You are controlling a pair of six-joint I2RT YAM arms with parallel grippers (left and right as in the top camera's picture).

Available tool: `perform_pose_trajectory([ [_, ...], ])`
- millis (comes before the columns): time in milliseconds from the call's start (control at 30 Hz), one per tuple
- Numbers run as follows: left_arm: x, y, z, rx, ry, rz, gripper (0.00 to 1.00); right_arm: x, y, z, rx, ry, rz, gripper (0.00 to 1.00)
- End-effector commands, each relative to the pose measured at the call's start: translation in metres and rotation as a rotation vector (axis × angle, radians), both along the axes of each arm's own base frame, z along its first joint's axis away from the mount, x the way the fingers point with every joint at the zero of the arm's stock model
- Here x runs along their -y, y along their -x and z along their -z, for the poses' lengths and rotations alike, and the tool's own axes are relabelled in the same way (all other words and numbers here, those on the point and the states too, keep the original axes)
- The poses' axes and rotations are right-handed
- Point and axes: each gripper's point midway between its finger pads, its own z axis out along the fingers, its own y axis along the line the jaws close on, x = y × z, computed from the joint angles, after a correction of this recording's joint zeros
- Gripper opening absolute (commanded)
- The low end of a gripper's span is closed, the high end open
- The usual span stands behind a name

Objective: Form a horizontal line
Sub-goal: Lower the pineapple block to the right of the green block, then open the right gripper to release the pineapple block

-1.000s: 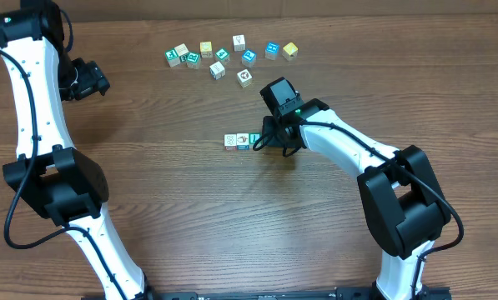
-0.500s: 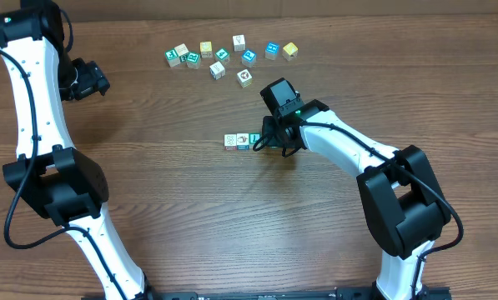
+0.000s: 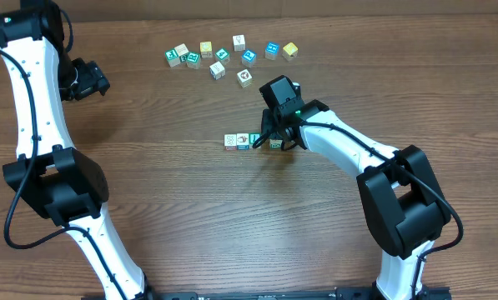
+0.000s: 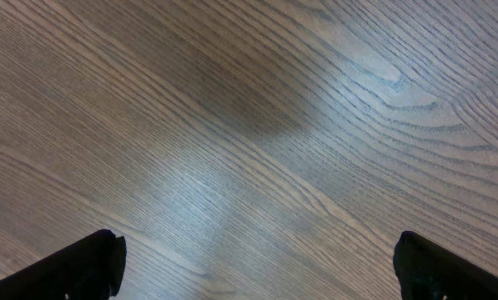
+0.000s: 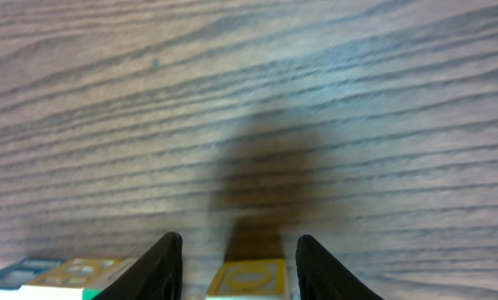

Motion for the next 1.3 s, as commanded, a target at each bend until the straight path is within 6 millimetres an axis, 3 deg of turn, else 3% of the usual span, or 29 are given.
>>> perform_pose_trajectory([
  [0,0.003,0.000,0.001,-0.006,-0.007,-0.005,1.00,0.015,-0.007,0.001,0.039,0.070,0.044,0.41],
  [233,0.003,0.000,0.001,-0.006,-0.007,-0.005,1.00,0.032,-0.014,0.000,0.043,0.072,0.096,0.39],
  [367,0.003,0.000,0.001,-0.006,-0.007,-0.005,1.00,0.041,-0.011,0.005,-0.002,0.048,0.127,0.26],
  [500,0.003,0.000,0.001,-0.006,-0.007,-0.005,1.00,0.042,-0.005,0.008,-0.053,0.003,0.121,0.04],
  [767,0.003,0.000,0.001,-0.006,-0.007,-0.005,1.00,0.030,0.016,0.016,-0.166,-0.081,0.081,0.04],
  [1267,0.003,0.000,0.001,-0.006,-0.007,-0.005,0.99,0.026,0.026,0.018,-0.215,-0.107,0.066,0.04],
])
